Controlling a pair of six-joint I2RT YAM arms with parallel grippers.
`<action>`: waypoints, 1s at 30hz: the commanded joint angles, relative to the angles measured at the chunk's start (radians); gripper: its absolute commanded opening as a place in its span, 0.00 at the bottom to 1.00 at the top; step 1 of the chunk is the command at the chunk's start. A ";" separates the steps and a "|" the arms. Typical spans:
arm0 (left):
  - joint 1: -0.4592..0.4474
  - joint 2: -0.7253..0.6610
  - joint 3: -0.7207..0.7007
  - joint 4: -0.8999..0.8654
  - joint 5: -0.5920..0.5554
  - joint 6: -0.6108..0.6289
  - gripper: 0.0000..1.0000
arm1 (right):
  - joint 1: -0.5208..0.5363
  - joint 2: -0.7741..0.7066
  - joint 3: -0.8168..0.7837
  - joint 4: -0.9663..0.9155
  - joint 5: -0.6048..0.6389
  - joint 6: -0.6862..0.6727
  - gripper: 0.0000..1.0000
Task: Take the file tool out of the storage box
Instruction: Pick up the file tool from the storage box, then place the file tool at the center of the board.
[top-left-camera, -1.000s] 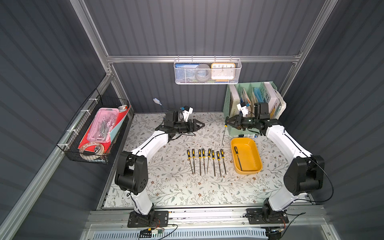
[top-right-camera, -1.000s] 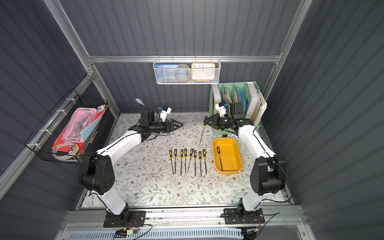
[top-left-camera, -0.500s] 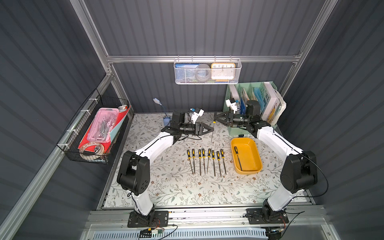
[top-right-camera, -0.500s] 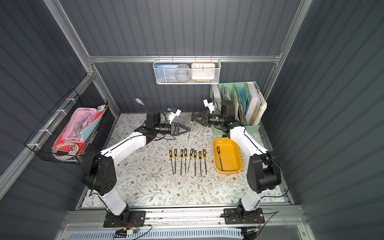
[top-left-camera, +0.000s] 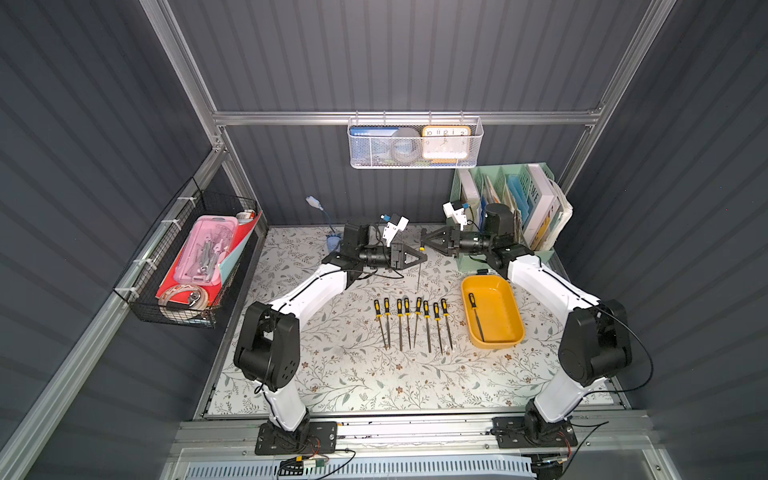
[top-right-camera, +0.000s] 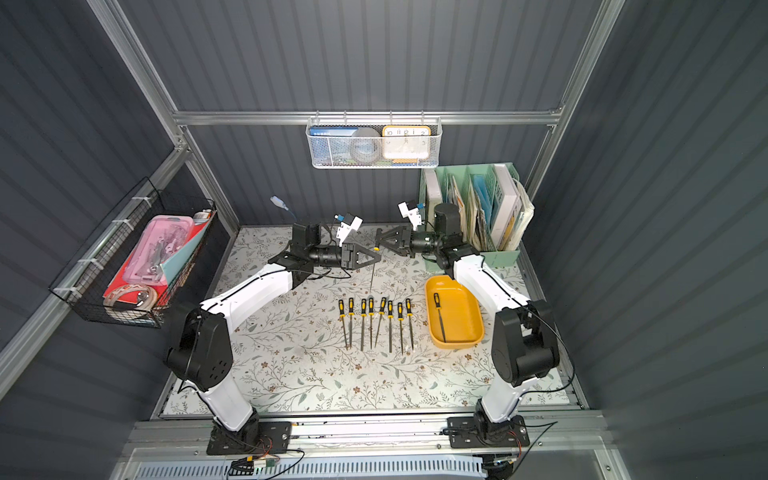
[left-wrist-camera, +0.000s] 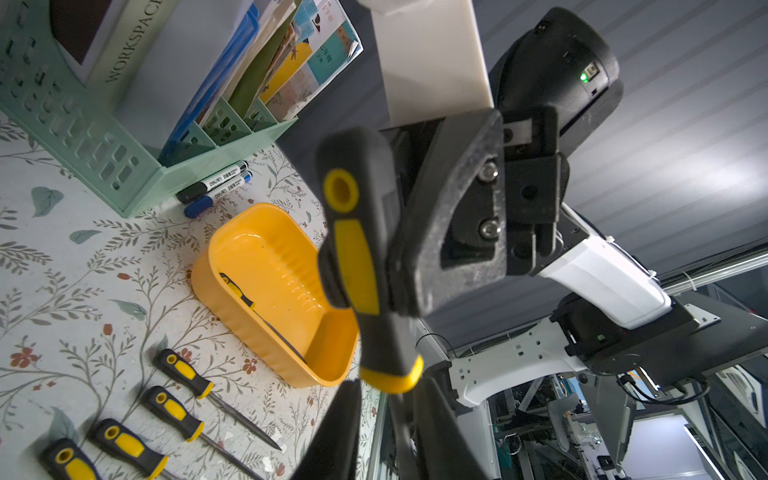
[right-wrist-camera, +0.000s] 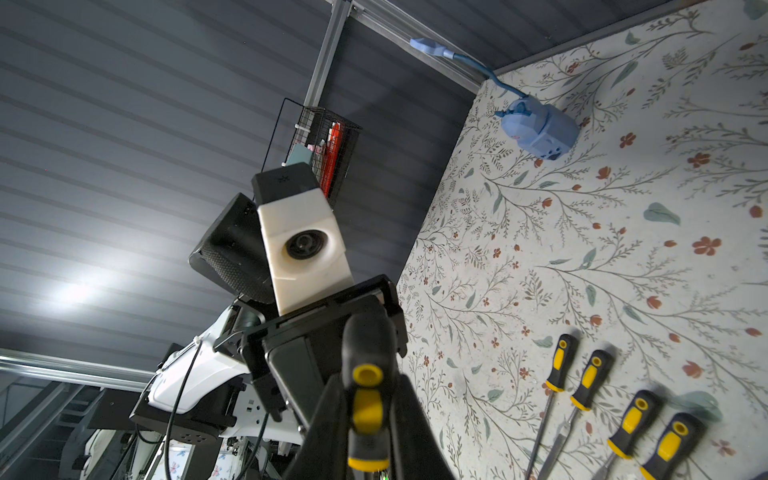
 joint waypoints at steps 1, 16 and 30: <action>-0.001 -0.003 -0.010 0.015 0.005 0.005 0.03 | 0.007 0.006 -0.017 0.034 -0.026 0.004 0.00; 0.014 -0.058 0.030 -0.557 -0.825 0.154 0.00 | -0.020 -0.030 -0.006 -0.395 0.310 -0.324 0.71; 0.013 0.049 -0.094 -0.833 -1.266 0.060 0.00 | -0.047 -0.044 -0.014 -0.557 0.532 -0.397 0.75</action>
